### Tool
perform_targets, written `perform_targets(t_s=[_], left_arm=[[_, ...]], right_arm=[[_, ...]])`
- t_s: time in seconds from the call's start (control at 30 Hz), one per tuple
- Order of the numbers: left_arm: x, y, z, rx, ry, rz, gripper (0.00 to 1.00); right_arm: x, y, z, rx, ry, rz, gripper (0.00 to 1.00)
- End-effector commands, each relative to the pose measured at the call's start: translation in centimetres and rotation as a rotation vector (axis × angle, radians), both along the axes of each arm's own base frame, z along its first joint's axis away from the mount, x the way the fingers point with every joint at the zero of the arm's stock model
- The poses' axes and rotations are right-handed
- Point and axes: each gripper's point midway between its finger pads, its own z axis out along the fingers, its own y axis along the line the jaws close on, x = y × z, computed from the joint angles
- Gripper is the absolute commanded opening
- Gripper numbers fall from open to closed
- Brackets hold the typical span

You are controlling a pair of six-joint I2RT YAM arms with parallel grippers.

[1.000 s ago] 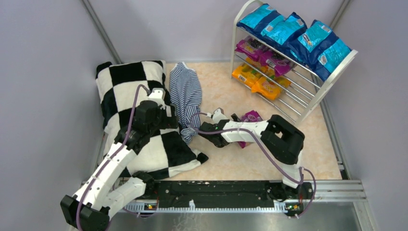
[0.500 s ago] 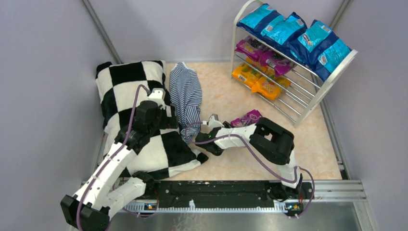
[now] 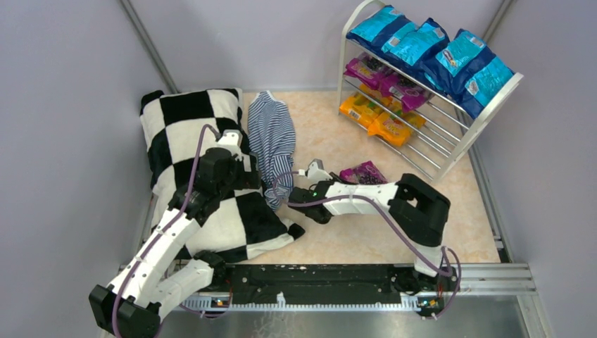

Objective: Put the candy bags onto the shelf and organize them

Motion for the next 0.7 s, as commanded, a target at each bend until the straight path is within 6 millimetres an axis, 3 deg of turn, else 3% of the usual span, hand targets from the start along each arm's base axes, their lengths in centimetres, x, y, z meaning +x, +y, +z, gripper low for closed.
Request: perform_targets(t_s=[0.0,0.23,0.4,0.47,0.67], left_arm=[[0.5,0.0,0.6,-0.006,-0.038,0.0,0.98],[0.3,-0.2,0.8,-0.018,-0.045,-0.014,0.98],[0.2,-0.3,1.0,-0.024,-0.051,-0.018,0.98],[0.2,-0.2,1.1,-0.025,-0.054,-0.018,0.98],[0.1,-0.3,1.1,-0.027,-0.052,-0.024,0.98]], right_arm=[[-0.2,-1.1,6.5,0.015,-0.105,0.032,0.0],[-0.9,-1.6,9.1,0.04,0.009,0.302,0.0],[-2.1,-2.0,15.3,0.161,-0.052,0.586,0.0],[-1.6,-3.3,18.0,0.164,-0.126,0.574,0.0],[1.0,-7.6,23.3,0.029,-0.184,0.48,0.0]])
